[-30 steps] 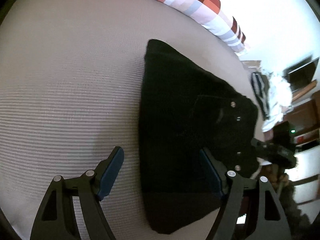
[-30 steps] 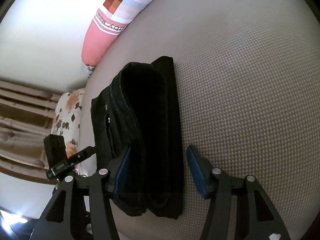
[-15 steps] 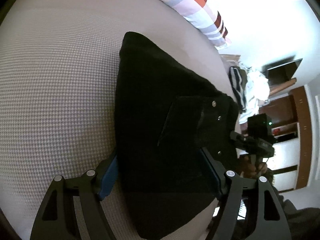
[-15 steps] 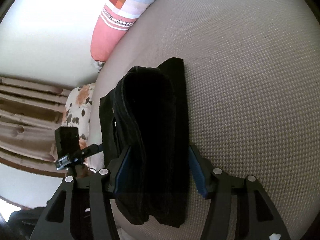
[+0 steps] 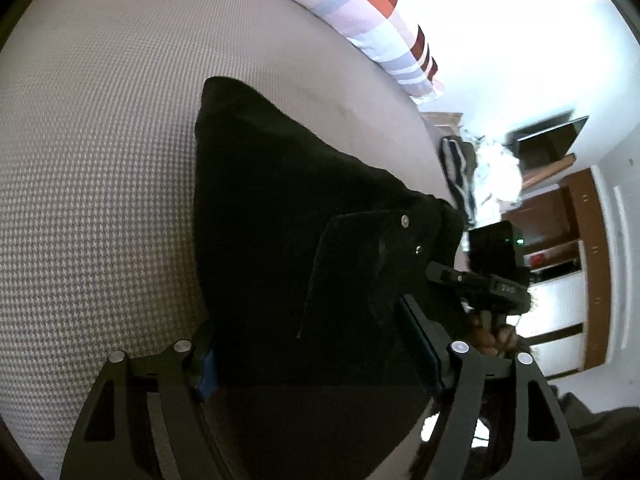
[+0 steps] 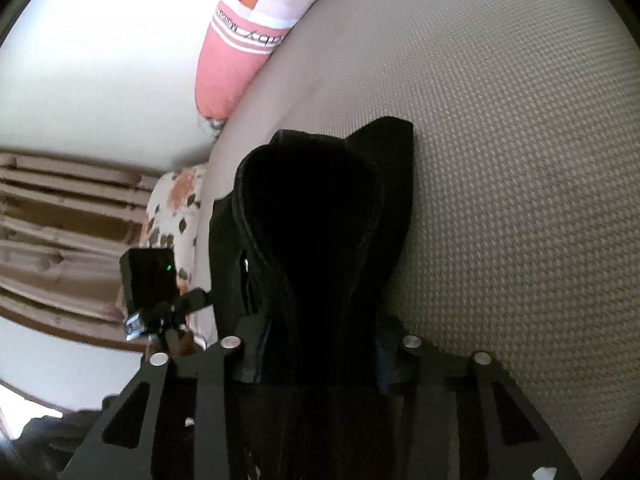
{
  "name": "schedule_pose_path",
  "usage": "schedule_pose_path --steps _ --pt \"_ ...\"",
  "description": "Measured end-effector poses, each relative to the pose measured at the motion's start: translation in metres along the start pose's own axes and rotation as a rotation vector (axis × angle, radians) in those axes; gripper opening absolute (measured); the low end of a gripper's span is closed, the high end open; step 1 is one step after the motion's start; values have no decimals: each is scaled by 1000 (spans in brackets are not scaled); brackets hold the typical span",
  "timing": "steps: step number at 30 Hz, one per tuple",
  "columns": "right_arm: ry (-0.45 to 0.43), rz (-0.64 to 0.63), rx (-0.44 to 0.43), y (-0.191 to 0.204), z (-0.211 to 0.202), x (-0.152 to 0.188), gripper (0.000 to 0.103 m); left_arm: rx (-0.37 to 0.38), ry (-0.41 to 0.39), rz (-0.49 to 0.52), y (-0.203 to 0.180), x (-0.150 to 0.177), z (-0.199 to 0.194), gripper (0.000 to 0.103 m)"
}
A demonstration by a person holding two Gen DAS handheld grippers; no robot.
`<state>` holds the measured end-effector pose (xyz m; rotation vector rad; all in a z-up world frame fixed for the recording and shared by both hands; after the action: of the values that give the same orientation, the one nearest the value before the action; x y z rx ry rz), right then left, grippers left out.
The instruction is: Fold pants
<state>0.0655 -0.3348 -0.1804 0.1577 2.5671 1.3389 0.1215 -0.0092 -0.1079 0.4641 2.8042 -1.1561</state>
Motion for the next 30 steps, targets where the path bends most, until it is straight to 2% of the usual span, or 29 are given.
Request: schedule_pose_path --steps 1,3,9,12,16,21,30 --pt "-11 4 15 2 0 1 33 -33 -8 5 -1 3 -1 62" --pt "-39 -4 79 11 -1 5 32 -140 -21 28 -4 8 -2 44" --pt "-92 0 200 35 -3 9 28 -262 -42 15 -12 18 -6 28" --pt "-108 -9 238 48 -5 10 25 -333 -59 41 -22 24 -10 21" --pt "-122 -9 246 62 -5 9 24 -402 -70 80 -34 31 -11 18" --pt "-125 -19 239 79 -5 10 23 -398 -100 71 -41 39 -24 15" --pt "-109 -52 222 101 15 -10 23 -451 -148 76 -46 21 -38 15"
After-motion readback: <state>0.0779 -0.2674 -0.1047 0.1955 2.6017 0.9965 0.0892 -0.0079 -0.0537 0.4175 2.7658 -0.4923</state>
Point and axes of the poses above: each gripper's, at about its wrist camera, not at the fingertips, and z roughly the way its jaws point, y to its left, x to its underside, the point moved 2 cm from there along z, roughly the way its jaws point, and after that the axes turned 9 degrees about y, right-handed, at the moved point
